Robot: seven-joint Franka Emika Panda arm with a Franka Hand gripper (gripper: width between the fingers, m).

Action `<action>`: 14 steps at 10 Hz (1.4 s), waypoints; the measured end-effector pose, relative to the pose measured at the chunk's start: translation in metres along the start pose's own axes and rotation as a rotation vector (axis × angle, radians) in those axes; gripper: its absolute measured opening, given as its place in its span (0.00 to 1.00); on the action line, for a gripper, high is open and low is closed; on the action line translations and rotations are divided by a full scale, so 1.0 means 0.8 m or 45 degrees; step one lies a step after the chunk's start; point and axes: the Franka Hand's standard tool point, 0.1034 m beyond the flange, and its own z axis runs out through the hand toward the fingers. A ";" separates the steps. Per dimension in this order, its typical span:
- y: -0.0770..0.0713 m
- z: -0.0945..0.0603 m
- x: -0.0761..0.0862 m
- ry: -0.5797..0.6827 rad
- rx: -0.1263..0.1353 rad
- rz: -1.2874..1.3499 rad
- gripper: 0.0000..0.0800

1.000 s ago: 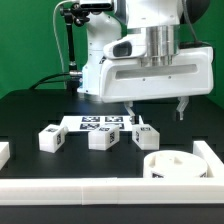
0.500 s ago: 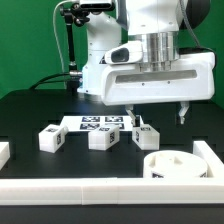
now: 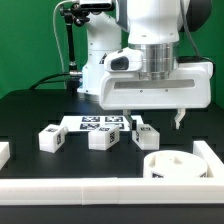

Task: Assemble stool

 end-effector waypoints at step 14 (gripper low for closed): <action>0.010 0.044 -0.029 -1.000 -0.082 -0.031 0.81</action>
Offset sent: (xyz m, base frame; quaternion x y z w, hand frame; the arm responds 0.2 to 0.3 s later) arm 0.0001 -0.0189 -0.0033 -0.0513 -0.1248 -0.0082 0.9908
